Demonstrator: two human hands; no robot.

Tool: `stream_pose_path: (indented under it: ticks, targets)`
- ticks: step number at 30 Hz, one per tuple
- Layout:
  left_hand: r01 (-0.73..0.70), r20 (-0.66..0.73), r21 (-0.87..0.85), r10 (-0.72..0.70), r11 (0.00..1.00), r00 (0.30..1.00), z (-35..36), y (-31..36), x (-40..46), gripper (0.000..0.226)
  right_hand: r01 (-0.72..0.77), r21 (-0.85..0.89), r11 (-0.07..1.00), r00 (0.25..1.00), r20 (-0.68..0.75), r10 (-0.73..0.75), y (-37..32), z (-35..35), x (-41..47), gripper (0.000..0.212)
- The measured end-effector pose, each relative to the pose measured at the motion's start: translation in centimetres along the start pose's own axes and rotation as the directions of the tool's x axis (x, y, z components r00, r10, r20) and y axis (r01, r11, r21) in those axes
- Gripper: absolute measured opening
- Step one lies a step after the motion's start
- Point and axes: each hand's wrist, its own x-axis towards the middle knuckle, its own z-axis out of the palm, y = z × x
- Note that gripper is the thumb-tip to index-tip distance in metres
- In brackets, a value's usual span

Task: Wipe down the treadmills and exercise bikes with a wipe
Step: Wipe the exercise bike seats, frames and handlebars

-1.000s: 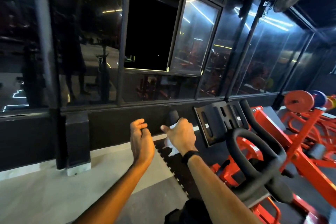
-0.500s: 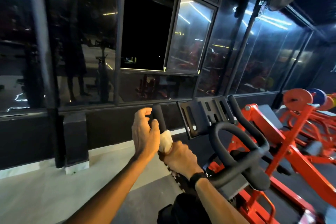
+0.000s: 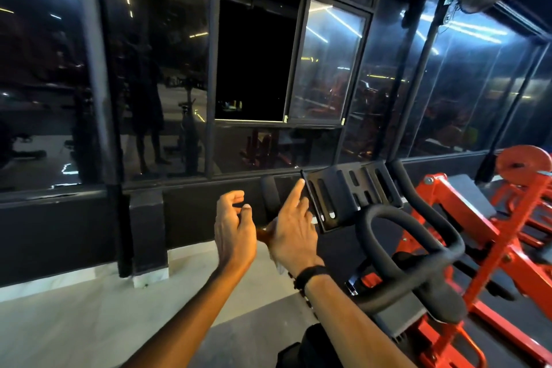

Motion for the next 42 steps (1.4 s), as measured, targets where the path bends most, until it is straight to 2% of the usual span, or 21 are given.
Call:
stream_pose_path:
  ticks: [1,4,5,7,9,10,12,14,16,18,22,24,26,28,32,34,36,38,42]
  targets:
    - [-0.006,-0.001,-0.006,0.006,1.000,1.000,-0.2,0.0,0.0,0.026,-0.014,-0.038,0.999,1.000,0.007,0.014,-0.1,0.5,0.5,0.127]
    - [-0.007,0.006,-0.017,0.007,1.000,1.000,-0.6,-0.3,-0.3,0.025,-0.078,-0.032,0.996,0.990,0.115,0.081,0.2,1.1,1.2,0.073]
    - [-0.002,0.004,-0.018,0.002,1.000,1.000,-0.7,-0.4,-0.5,0.025,-0.102,-0.013,0.995,0.985,0.138,0.103,0.4,1.0,1.2,0.063]
    - [0.009,0.007,-0.022,-0.009,1.000,1.000,-0.6,-0.6,-0.8,0.025,-0.196,0.111,0.974,0.954,0.254,0.162,1.5,0.5,1.1,0.058]
    - [0.008,0.018,-0.015,-0.008,1.000,1.000,-0.4,-0.6,-1.2,0.025,-0.341,0.359,0.869,0.870,0.471,0.146,2.8,-0.2,0.3,0.050]
    - [0.004,0.027,-0.008,-0.004,1.000,1.000,-0.1,-0.5,-1.4,0.025,-0.412,0.424,0.807,0.818,0.562,0.123,3.6,-0.7,-0.4,0.045]
    - [0.001,0.045,0.010,-0.002,1.000,0.999,0.7,-0.3,-1.8,0.025,-0.478,0.432,0.765,0.746,0.659,0.095,4.9,-1.8,-2.0,0.035]
    - [-0.011,0.063,0.030,0.009,0.999,0.998,1.6,0.0,-2.3,0.026,-0.478,0.373,0.795,0.713,0.693,0.103,5.9,-2.8,-3.1,0.030]
    - [-0.068,0.073,0.061,0.064,0.996,0.995,2.4,0.4,-2.9,0.027,-0.423,0.298,0.856,0.719,0.685,0.117,6.7,-3.4,-3.8,0.028]
    - [-0.138,0.076,0.108,0.130,0.984,0.989,2.9,0.9,-3.4,0.029,-0.318,0.190,0.929,0.750,0.650,0.123,7.4,-3.4,-3.9,0.038]
    - [-0.166,0.061,0.124,0.160,0.978,0.985,3.2,1.3,-3.9,0.028,-0.146,0.015,0.989,0.846,0.521,0.117,7.0,-4.0,-4.0,0.084]
    - [-0.137,0.048,0.080,0.134,0.987,0.990,3.1,1.1,-3.8,0.024,-0.112,0.056,0.992,0.896,0.438,0.076,5.9,-4.6,-4.2,0.125]
    - [-0.111,0.022,0.029,0.110,0.993,0.994,3.0,0.9,-3.7,0.021,-0.060,0.085,0.995,0.942,0.333,0.028,4.3,-4.7,-4.5,0.141]
    - [-0.088,0.001,-0.015,0.088,0.996,0.996,2.9,0.7,-3.6,0.026,-0.001,0.041,0.999,0.961,0.277,-0.010,2.6,-3.7,-4.7,0.132]
    - [-0.051,-0.056,-0.086,0.046,0.995,0.997,2.5,0.8,-3.7,0.032,0.078,-0.213,0.974,0.985,0.164,-0.043,1.8,-0.8,-5.0,0.066]
    - [-0.058,-0.055,-0.094,0.053,0.994,0.997,2.3,0.9,-3.8,0.031,0.064,-0.271,0.961,0.987,0.159,-0.021,2.5,-1.0,-5.1,0.049]
    - [-0.101,-0.044,-0.076,0.098,0.992,0.994,2.3,0.8,-3.8,0.029,0.047,-0.278,0.959,0.981,0.193,0.008,3.4,-2.0,-5.5,0.046]
    - [-0.169,-0.031,-0.057,0.167,0.984,0.985,2.8,0.7,-3.9,0.026,0.051,-0.261,0.964,0.974,0.224,0.009,5.0,-2.9,-6.4,0.053]
    - [-0.346,0.052,-0.016,0.346,0.938,0.937,4.3,1.4,-5.3,0.022,0.191,-0.307,0.932,0.959,0.261,-0.111,7.8,-4.4,-8.5,0.045]
